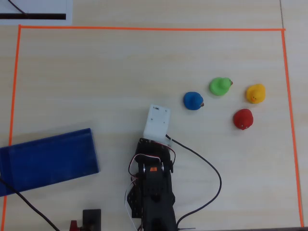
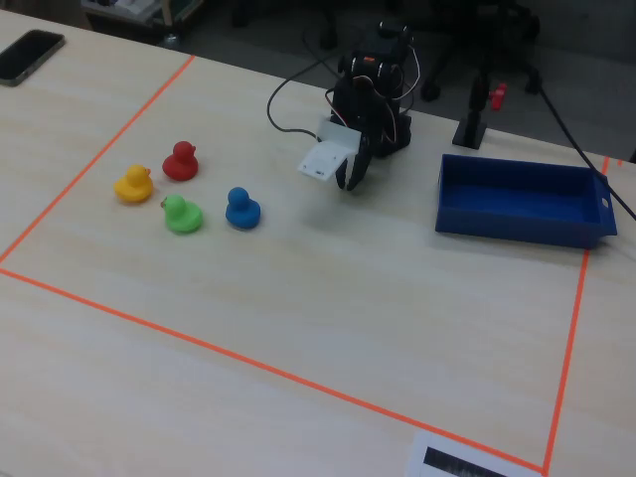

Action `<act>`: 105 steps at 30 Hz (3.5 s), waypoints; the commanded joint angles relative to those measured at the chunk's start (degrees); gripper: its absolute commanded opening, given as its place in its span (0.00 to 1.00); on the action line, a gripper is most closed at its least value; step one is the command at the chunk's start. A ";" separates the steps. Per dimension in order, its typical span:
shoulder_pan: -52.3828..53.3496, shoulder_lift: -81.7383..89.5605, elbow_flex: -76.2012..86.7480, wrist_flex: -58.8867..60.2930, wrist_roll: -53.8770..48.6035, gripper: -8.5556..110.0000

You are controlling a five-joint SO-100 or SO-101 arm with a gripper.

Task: Grasp green duck and put it into box.

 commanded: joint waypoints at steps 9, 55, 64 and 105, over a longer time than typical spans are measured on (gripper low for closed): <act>0.44 -0.44 -0.26 1.32 -0.35 0.09; 30.50 -63.72 -78.49 -13.27 -8.79 0.43; 37.44 -79.98 -81.56 -30.94 -9.49 0.44; 41.66 -107.84 -66.53 -64.69 -10.72 0.44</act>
